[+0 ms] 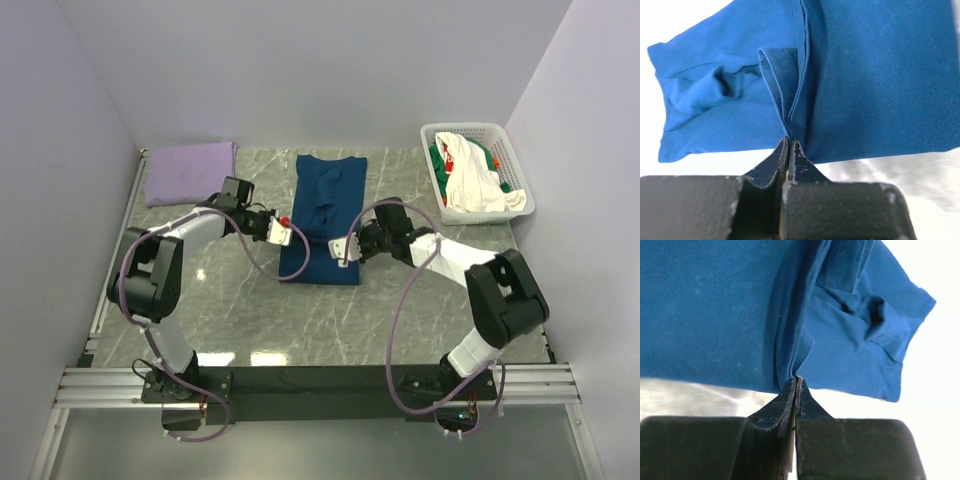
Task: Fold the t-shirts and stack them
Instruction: Fold the tshirt
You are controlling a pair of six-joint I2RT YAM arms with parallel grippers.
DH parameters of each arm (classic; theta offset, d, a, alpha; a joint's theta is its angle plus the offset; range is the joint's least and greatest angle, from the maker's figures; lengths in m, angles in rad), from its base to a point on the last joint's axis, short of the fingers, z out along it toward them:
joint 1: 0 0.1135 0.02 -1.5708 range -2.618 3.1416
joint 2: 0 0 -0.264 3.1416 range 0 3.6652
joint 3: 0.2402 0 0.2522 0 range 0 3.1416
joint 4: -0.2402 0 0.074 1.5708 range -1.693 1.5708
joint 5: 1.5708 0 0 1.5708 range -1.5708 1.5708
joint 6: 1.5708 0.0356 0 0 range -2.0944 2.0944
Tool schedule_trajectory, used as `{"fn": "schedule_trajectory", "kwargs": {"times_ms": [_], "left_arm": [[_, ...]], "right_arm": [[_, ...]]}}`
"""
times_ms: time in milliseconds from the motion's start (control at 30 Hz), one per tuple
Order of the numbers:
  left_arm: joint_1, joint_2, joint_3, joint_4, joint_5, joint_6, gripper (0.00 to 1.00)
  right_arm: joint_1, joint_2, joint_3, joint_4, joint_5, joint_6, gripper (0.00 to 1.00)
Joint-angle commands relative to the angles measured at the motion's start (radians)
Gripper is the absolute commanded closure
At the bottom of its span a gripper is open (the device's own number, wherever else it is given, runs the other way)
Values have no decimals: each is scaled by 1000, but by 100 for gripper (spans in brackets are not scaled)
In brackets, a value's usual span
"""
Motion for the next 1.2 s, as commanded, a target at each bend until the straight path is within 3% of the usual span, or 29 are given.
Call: {"fn": "schedule_trajectory", "kwargs": {"times_ms": [0, 267, 1000, 1100, 1133, 1167], "left_arm": [[17, 65, 89, 28, 52, 56, 99], [30, 213, 234, 54, 58, 64, 99], [35, 366, 354, 152, 46, 0, 98], [35, 383, 362, 158, 34, -6, 84], [35, 378, 363, 162, 28, -19, 74], [35, 372, 368, 162, 23, -34, 69]], "right_arm": [[-29, 74, 100, 50, -18, -44, 100], [-76, 212, 237, 56, -7, -67, 100], [-112, 342, 279, 131, 68, -58, 100], [-113, 367, 288, 162, 118, -52, 100], [-110, 369, 289, 186, 138, -34, 96], [-110, 363, 286, 199, 156, -15, 91]]}}
